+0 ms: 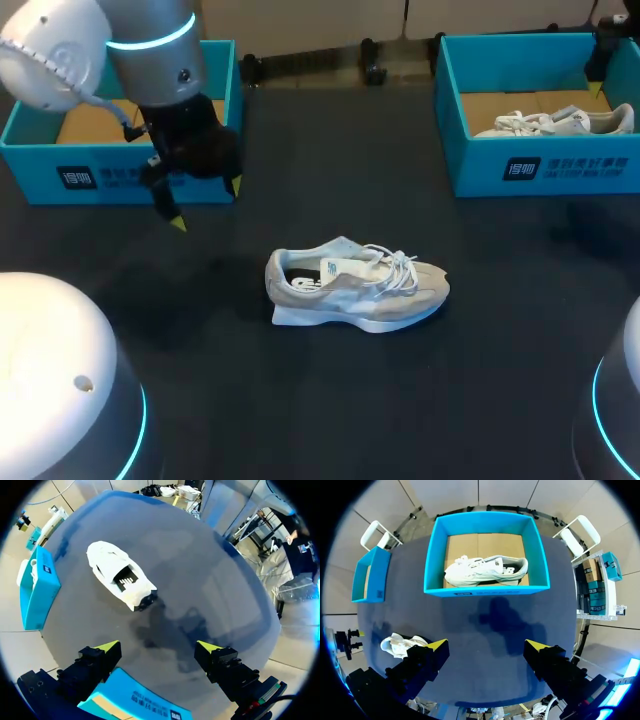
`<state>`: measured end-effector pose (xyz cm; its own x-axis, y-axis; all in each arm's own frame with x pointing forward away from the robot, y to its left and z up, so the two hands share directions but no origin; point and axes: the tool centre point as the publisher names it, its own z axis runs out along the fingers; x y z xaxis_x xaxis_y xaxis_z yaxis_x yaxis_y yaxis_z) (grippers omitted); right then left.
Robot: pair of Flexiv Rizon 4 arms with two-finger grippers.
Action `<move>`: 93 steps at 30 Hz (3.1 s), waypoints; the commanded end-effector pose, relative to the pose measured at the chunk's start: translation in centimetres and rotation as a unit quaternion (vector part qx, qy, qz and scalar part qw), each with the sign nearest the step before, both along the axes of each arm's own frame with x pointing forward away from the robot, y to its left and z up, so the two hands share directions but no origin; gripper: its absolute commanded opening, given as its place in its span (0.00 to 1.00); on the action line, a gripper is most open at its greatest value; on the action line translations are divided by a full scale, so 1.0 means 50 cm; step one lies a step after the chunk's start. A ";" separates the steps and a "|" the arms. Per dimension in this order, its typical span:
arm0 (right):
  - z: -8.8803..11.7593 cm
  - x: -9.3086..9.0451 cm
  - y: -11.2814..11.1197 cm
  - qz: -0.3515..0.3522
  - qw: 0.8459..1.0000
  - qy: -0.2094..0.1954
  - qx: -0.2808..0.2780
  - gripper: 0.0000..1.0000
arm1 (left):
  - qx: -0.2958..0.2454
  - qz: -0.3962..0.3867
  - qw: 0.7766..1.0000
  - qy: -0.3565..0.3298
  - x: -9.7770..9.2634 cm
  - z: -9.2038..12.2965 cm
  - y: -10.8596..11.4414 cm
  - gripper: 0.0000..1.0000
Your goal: Take the shoe out of the shoebox, open the shoe tongue, remove and reinsert the insole, then place the shoe into the shoebox
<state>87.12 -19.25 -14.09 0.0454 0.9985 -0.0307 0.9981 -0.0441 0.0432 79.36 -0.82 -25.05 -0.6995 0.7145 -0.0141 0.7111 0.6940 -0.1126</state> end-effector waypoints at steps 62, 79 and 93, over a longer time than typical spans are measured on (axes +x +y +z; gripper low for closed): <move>-0.001 0.001 0.001 0.000 1.000 0.001 0.000 1.00 | -0.346 0.313 0.866 0.178 -0.027 -0.198 0.203 1.00; -0.001 0.001 0.001 0.000 1.000 0.001 0.000 1.00 | -0.412 0.323 0.829 0.197 -0.048 -0.254 0.206 1.00; -0.001 0.001 0.001 0.000 1.000 0.001 0.000 1.00 | -0.445 0.332 0.812 0.177 -0.054 -0.292 0.199 1.00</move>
